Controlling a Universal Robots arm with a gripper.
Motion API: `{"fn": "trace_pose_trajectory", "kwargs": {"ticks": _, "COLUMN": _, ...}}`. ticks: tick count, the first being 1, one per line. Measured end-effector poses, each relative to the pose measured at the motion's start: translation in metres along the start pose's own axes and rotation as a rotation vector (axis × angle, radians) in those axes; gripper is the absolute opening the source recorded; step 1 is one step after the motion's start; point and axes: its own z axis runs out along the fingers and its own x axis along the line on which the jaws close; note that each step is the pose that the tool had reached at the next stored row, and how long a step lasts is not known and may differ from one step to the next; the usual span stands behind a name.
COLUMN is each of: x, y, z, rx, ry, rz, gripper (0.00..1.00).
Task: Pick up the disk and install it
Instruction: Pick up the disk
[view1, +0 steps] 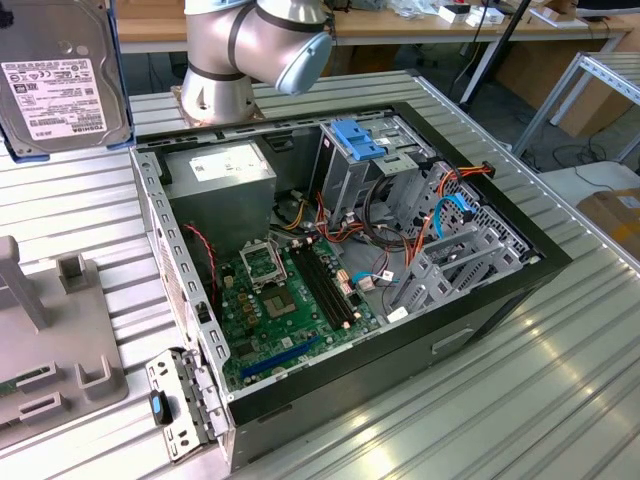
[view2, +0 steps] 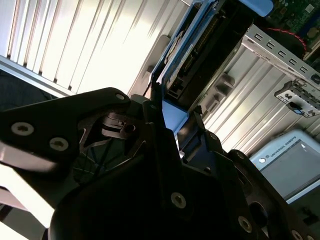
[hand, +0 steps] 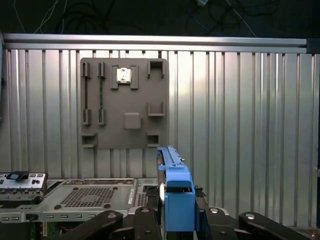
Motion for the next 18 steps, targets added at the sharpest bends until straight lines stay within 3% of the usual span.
{"fn": "trace_pose_trajectory", "kwargs": {"ticks": 4, "x": -0.0001, "y": -0.0097, "z": 0.0002, "rx": 0.0001, "ry": 0.0, "rz": 0.0, "gripper": 0.36}}
{"fn": "trace_pose_trajectory", "kwargs": {"ticks": 8, "x": -0.0002, "y": -0.0309, "z": 0.0004, "rx": -0.0001, "ry": 0.0, "rz": 0.0, "gripper": 0.36}}
{"fn": "trace_pose_trajectory", "kwargs": {"ticks": 9, "x": -0.0002, "y": -0.0334, "z": 0.0005, "rx": 0.0, "ry": 0.0, "rz": 0.0, "gripper": 0.36}}
{"fn": "trace_pose_trajectory", "kwargs": {"ticks": 15, "x": -0.0003, "y": -0.0358, "z": 0.0005, "rx": -0.0001, "ry": 0.0, "rz": 0.0, "gripper": 0.36}}
{"fn": "trace_pose_trajectory", "kwargs": {"ticks": 18, "x": -0.0003, "y": -0.0429, "z": 0.0006, "rx": -0.0001, "ry": 0.0001, "rz": 0.0, "gripper": 0.36}}
